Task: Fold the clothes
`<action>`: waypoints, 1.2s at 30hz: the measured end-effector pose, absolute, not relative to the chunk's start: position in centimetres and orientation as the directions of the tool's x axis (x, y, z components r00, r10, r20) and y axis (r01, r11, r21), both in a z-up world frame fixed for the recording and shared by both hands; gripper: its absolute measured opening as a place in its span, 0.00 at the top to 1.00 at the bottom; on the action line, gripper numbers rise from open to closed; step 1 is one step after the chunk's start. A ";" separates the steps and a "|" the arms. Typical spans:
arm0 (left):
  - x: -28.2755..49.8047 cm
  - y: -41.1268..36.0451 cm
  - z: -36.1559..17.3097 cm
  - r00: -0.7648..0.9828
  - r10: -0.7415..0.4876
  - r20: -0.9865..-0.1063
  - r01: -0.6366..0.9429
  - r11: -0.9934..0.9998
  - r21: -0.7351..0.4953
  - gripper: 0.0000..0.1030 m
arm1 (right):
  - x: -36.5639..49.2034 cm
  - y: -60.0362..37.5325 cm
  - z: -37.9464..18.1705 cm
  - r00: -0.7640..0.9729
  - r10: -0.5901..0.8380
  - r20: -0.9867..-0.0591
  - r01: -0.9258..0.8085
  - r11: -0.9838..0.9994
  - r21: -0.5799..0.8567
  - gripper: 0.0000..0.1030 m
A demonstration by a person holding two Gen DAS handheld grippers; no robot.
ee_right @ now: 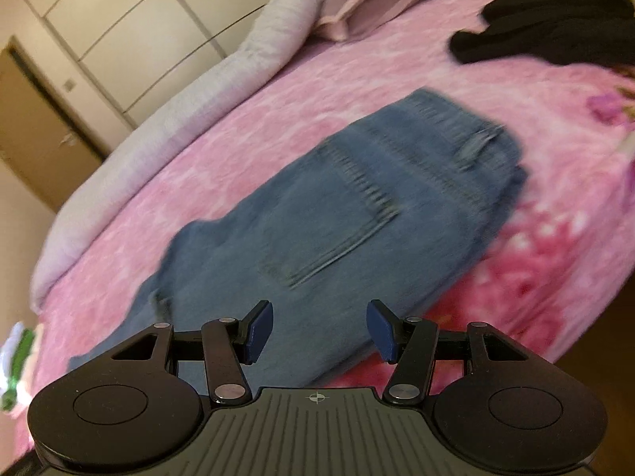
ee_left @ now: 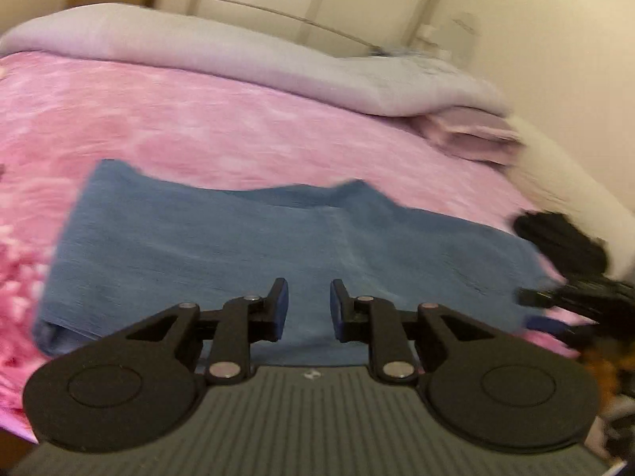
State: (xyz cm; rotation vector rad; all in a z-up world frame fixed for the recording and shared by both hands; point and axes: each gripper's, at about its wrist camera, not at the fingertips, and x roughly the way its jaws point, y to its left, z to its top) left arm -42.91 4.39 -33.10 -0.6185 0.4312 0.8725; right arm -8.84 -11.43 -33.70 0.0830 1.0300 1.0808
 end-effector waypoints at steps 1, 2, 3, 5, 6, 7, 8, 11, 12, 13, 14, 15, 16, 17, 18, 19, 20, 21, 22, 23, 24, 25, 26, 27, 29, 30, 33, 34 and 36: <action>-42.8 5.0 -33.9 0.567 0.571 -0.594 -0.817 0.480 -0.319 0.84 | -9.4 -11.0 -33.7 0.052 0.765 -0.641 -0.686 0.494 0.534 0.46; -42.6 5.6 -34.8 0.556 0.560 -0.614 -0.823 0.475 -0.312 0.84 | -10.0 -10.6 -33.7 0.019 0.774 -0.633 -0.684 0.471 0.556 0.46; -42.0 5.9 -35.9 0.548 0.525 -0.651 -0.822 0.482 -0.304 0.84 | -10.4 -10.4 -33.7 -0.006 0.780 -0.625 -0.680 0.455 0.575 0.46; -41.1 5.0 -36.8 0.575 0.486 -0.658 -0.788 0.544 -0.287 0.83 | -11.2 -9.8 -33.9 -0.067 0.788 -0.612 -0.656 0.427 0.622 0.46; -40.9 4.3 -36.8 0.588 0.477 -0.653 -0.769 0.579 -0.271 0.83 | -11.5 -9.5 -34.1 -0.098 0.789 -0.606 -0.642 0.415 0.645 0.46; -41.1 4.0 -36.6 0.597 0.461 -0.656 -0.756 0.596 -0.271 0.83 | -11.8 -9.2 -34.3 -0.130 0.790 -0.600 -0.626 0.404 0.667 0.46; -41.9 4.1 -36.3 0.610 0.448 -0.654 -0.755 0.578 -0.308 0.84 | -12.0 -8.8 -34.7 -0.168 0.790 -0.590 -0.600 0.393 0.697 0.46; -45.5 5.5 -35.1 0.646 0.449 -0.617 -0.758 0.467 -0.455 0.84 | -12.7 -7.6 -35.9 -0.275 0.785 -0.554 -0.516 0.366 0.775 0.46; -46.9 6.1 -34.5 0.638 0.469 -0.611 -0.768 0.441 -0.463 0.84 | -12.9 -7.1 -36.3 -0.301 0.782 -0.546 -0.494 0.362 0.791 0.46; -47.9 6.6 -33.9 0.621 0.487 -0.614 -0.783 0.429 -0.451 0.84 | -13.3 -6.6 -36.6 -0.317 0.779 -0.541 -0.484 0.358 0.798 0.46; -48.9 7.0 -33.3 0.603 0.505 -0.617 -0.796 0.420 -0.435 0.84 | -13.6 -6.1 -36.8 -0.332 0.775 -0.538 -0.476 0.354 0.805 0.46; -49.9 7.2 -32.7 0.588 0.518 -0.621 -0.808 0.417 -0.417 0.84 | -13.9 -5.6 -37.0 -0.345 0.771 -0.535 -0.470 0.351 0.810 0.50; -50.8 7.4 -32.3 0.577 0.530 -0.622 -0.816 0.410 -0.407 0.84 | -14.2 -5.0 -37.3 -0.358 0.768 -0.532 -0.465 0.347 0.814 0.54; -51.6 7.7 -32.1 0.569 0.539 -0.621 -0.822 0.398 -0.407 0.84 | -14.5 -4.5 -37.5 -0.370 0.764 -0.529 -0.460 0.344 0.819 0.59; -52.4 8.0 -31.9 0.562 0.548 -0.620 -0.827 0.386 -0.408 0.84 | -14.7 -4.0 -37.8 -0.381 0.754 -0.535 -0.451 0.353 0.820 0.59; -53.2 8.4 -31.8 0.554 0.556 -0.620 -0.833 0.371 -0.411 0.84 | -14.8 -3.5 -38.3 -0.396 0.737 -0.547 -0.436 0.373 0.819 0.59; -53.8 8.7 -31.9 0.547 0.560 -0.622 -0.837 0.350 -0.421 0.84 | -15.0 -3.1 -38.8 -0.410 0.723 -0.556 -0.419 0.392 0.819 0.59; -54.2 9.0 -32.1 0.542 0.564 -0.623 -0.840 0.332 -0.429 0.84 | -15.2 -2.8 -39.1 -0.409 0.717 -0.564 -0.414 0.405 0.815 0.59; -54.6 9.1 -32.2 0.537 0.567 -0.625 -0.842 0.316 -0.437 0.84 | -15.3 -2.6 -39.4 -0.405 0.714 -0.572 -0.413 0.416 0.811 0.59; -55.0 9.1 -32.2 0.534 0.567 -0.627 -0.843 0.304 -0.444 0.84 | -15.5 -2.4 -39.6 -0.400 0.710 -0.580 -0.411 0.426 0.806 0.59; -55.3 9.1 -32.4 0.535 0.564 -0.630 -0.842 0.296 -0.450 0.84 | -15.7 -2.2 -39.9 -0.396 0.706 -0.588 -0.409 0.437 0.801 0.59; -55.4 9.2 -32.6 0.536 0.561 -0.630 -0.841 0.291 -0.457 0.84 | -15.8 -2.0 -40.2 -0.392 0.701 -0.595 -0.407 0.448 0.796 0.59; -55.4 9.3 -32.5 0.537 0.561 -0.630 -0.840 0.288 -0.459 0.84 | -15.9 -1.8 -40.2 -0.389 0.697 -0.602 -0.415 0.451 0.790 0.59; -55.4 9.4 -32.4 0.536 0.562 -0.629 -0.841 0.289 -0.458 0.84 | -15.9 -1.6 -40.1 -0.387 0.693 -0.609 -0.424 0.452 0.785 0.59; -55.3 9.5 -32.0 0.539 0.566 -0.624 -0.839 0.297 -0.455 0.84 | -15.7 -1.7 -39.9 -0.385 0.687 -0.616 -0.418 0.466 0.780 0.59; -55.2 9.5 -31.9 0.542 0.569 -0.619 -0.837 0.303 -0.455 0.84 | -15.5 -2.0 -39.8 -0.387 0.685 -0.617 -0.397 0.480 0.782 0.59; -54.9 9.8 -32.0 0.543 0.567 -0.619 -0.836 0.300 -0.459 0.84 | -14.5 -3.6 -40.3 -0.406 0.702 -0.585 -0.324 0.488 0.811 0.59; -54.8 9.9 -32.2 0.544 0.564 -0.622 -0.836 0.294 -0.464 0.84 | -14.4 -3.7 -40.6 -0.414 0.706 -0.575 -0.307 0.486 0.818 0.59; -54.7 9.9 -32.5 0.548 0.559 -0.622 -0.832 0.285 -0.476 0.84 | -14.3 -3.8 -41.2 -0.428 0.712 -0.556 -0.275 0.484 0.831 0.59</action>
